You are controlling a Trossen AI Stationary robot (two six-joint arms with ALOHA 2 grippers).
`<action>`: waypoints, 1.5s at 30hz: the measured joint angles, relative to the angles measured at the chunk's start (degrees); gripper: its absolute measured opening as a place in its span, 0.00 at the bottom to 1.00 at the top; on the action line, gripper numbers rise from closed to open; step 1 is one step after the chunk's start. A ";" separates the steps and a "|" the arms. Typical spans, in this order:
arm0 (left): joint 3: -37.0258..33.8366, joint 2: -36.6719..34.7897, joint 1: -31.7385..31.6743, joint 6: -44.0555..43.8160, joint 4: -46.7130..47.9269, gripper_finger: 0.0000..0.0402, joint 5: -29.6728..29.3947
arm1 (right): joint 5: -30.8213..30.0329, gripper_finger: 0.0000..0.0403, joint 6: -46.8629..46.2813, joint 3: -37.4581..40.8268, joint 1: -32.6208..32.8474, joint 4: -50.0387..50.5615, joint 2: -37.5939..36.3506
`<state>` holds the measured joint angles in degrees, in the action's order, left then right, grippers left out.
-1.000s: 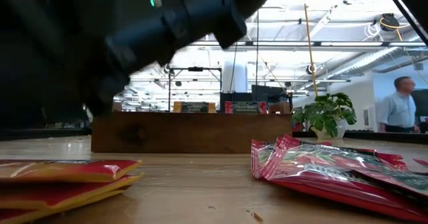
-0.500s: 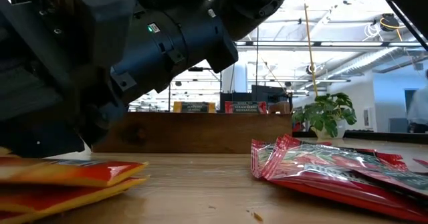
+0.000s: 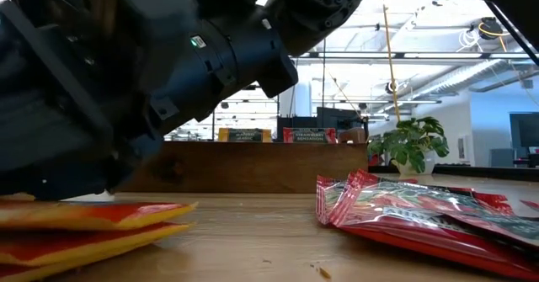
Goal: Pick & Place Tea
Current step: Put the brown tea bag into the left section of the wooden organizer
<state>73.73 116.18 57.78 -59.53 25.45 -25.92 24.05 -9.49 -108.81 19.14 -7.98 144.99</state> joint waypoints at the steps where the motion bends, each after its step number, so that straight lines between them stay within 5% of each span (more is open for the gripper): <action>1: 0.00 0.00 0.00 0.00 0.00 0.32 -0.04 | 0.60 0.25 0.62 0.02 0.02 -0.08 0.02; 6: 0.00 0.00 0.00 0.01 -0.02 0.32 -0.18 | 1.77 0.03 2.97 0.04 0.11 -0.25 0.04; 19: 1.87 -0.74 0.97 0.91 0.47 0.32 -3.40 | 0.81 0.00 9.78 -0.51 0.12 2.98 -3.90; 30: 12.99 -0.84 5.02 4.88 14.83 0.32 -12.70 | -11.56 0.00 17.30 -0.68 1.95 11.42 -8.68; 45: 12.92 -0.81 10.08 -4.78 21.45 0.32 -22.50 | -30.64 0.00 21.29 -0.62 3.83 22.53 -14.50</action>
<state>86.65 115.37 67.86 -64.31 46.90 -48.42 -6.58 11.79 -109.43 22.97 14.55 130.50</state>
